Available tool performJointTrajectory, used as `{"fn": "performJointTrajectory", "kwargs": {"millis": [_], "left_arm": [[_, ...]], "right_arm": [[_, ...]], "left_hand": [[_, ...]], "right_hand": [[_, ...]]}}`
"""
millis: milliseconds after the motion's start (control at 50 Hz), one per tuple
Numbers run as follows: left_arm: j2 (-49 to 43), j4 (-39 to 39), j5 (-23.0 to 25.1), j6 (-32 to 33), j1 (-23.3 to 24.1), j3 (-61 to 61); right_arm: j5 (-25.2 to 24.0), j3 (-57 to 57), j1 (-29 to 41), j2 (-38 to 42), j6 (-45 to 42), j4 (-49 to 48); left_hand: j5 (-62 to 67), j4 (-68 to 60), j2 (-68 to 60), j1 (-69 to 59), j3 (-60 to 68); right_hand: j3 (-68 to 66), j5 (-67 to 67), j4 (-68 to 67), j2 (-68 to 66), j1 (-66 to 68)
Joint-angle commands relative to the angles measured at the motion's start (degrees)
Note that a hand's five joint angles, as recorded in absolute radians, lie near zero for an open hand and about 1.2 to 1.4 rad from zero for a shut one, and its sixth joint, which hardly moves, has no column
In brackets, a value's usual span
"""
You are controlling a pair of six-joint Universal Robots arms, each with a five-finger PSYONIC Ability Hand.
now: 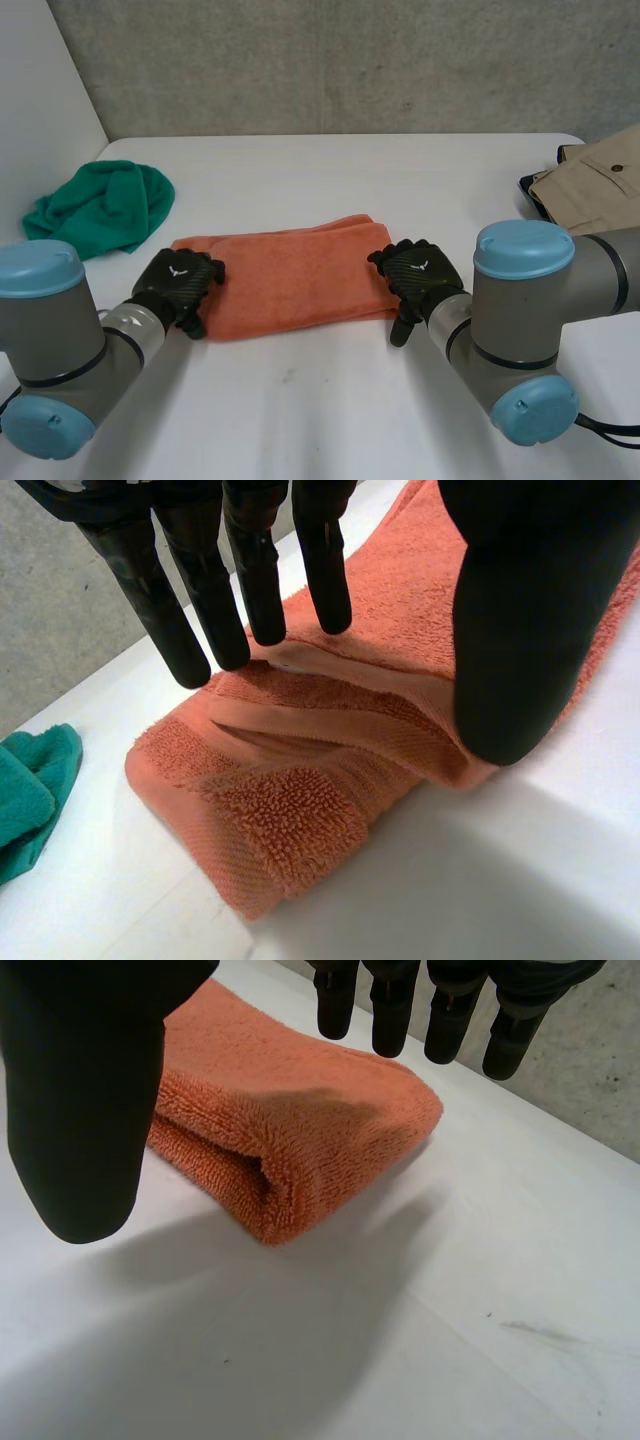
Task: Fold the laundry.
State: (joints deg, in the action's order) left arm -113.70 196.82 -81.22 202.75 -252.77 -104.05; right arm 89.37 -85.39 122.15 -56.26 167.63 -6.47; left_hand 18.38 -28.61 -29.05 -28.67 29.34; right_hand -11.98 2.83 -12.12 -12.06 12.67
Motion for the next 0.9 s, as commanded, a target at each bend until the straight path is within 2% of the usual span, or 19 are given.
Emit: {"fn": "performJointTrajectory", "kwargs": {"millis": [20,140,260,320,340,420,440,580,640,800,840,880,900], "left_arm": [[4.6,-1.3,-0.1,-0.1,0.0,-2.5],[4.6,-1.5,0.5,0.3,1.8,-3.7],[-0.4,-0.9,-0.1,2.0,2.1,-1.2],[-3.1,-0.4,-0.6,3.7,2.3,0.4],[-3.6,0.0,-0.7,4.0,2.3,0.9],[-4.8,3.6,-1.9,5.2,2.2,2.7],[-4.4,5.8,-3.1,5.1,2.1,3.1],[-2.4,12.1,-10.7,6.0,0.5,3.1],[-2.1,12.0,-10.6,7.7,-0.1,2.2],[-1.7,13.0,-5.8,14.2,-2.6,-1.5],[-1.6,13.0,-4.3,14.7,-3.2,-2.6],[-1.5,12.9,-3.3,14.8,-3.1,-3.3],[-1.3,13.0,-3.0,15.0,-2.8,-3.9]], "right_arm": [[-0.1,-0.3,-0.1,-0.3,-0.2,-0.2],[-0.2,-0.1,0.0,0.1,-0.3,-0.2],[-0.1,0.1,0.0,0.7,0.0,-0.2],[-0.1,0.2,-0.2,0.7,0.2,-0.2],[-0.1,0.2,-0.2,0.7,0.3,-0.3],[0.0,0.5,-0.2,0.9,1.6,-0.5],[0.2,0.8,0.0,1.1,2.4,-0.6],[0.5,2.1,1.1,1.7,6.1,-0.6],[0.4,3.1,1.8,2.0,8.4,-0.8],[1.1,8.0,4.7,6.5,10.0,-0.2],[1.5,9.1,5.4,7.9,9.7,-0.2],[2.0,9.7,5.7,8.9,9.6,-0.6],[2.6,10.5,5.9,9.8,9.4,-0.6]], "left_hand": [[0.8,-0.6,-0.2,-0.6,-0.1],[1.0,-0.8,-0.3,-0.7,0.0],[5.0,-4.8,-4.4,-4.7,4.1],[11.1,-10.8,-10.4,-10.8,10.1],[14.9,-14.7,-14.3,-14.6,14.0],[50.5,-50.3,-49.9,-50.3,49.6],[51.6,-51.4,-50.9,-51.3,50.6],[51.6,-51.4,-50.9,-51.3,50.7],[51.6,-51.4,-50.9,-51.3,50.7],[51.6,-51.4,-50.9,-51.3,50.7],[39.3,-39.0,-38.6,-39.0,38.3],[18.3,-18.0,-17.6,-18.0,17.3],[2.5,-2.3,-1.8,-2.2,1.5]], "right_hand": [[2.0,-2.8,2.1,2.1,-2.7],[2.0,-2.8,2.1,2.1,-2.7],[0.6,-1.5,0.8,0.7,-1.3],[-0.9,0.0,-0.7,-0.8,0.2],[-1.2,0.4,-1.1,-1.1,0.5],[-3.9,3.1,-3.8,-3.8,3.2],[-5.6,4.7,-5.4,-5.5,4.9],[-10.6,9.8,-10.5,-10.5,9.9],[-13.7,12.8,-13.5,-13.6,13.0],[-15.3,14.5,-15.2,-15.3,14.7],[-15.5,14.7,-15.4,-15.4,14.8],[-16.0,15.2,-15.9,-15.9,15.3],[-16.3,15.5,-16.2,-16.3,15.7]]}}
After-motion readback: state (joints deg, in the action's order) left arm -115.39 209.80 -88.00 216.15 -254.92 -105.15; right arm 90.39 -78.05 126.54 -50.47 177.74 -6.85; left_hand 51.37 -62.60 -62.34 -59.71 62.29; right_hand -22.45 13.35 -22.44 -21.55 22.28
